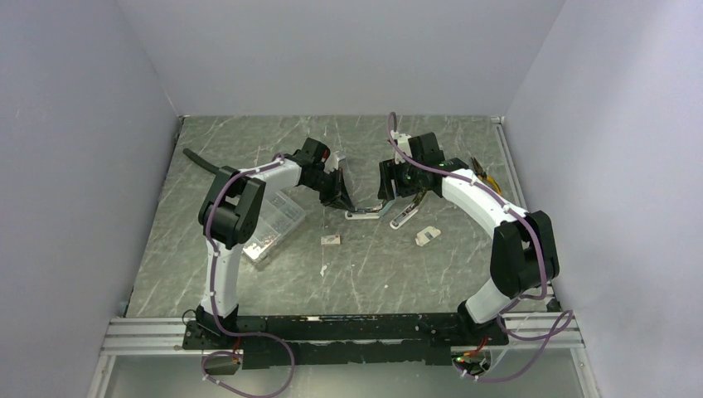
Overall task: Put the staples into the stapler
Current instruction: Install the staple into the stapler.
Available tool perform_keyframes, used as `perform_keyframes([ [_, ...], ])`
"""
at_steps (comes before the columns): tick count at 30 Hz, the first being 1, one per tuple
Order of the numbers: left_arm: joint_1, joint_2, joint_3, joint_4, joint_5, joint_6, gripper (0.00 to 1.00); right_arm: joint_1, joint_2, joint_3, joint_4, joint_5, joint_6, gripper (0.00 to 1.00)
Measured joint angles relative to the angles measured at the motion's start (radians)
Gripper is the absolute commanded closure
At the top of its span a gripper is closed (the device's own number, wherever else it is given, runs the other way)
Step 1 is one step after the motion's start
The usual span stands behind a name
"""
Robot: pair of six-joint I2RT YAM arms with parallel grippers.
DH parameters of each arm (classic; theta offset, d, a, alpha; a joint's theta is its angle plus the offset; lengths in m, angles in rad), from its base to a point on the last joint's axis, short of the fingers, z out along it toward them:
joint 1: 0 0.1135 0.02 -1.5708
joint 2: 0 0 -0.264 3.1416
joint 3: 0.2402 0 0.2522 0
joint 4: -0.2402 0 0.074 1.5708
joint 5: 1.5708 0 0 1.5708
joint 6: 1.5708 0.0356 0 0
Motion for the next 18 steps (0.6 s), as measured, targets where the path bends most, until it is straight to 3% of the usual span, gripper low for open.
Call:
perform_keyframes([
  [18,-0.004,-0.016,0.000,0.015,0.015,0.011,0.97,0.000,0.001,-0.008,0.014,0.000,0.000,0.35],
])
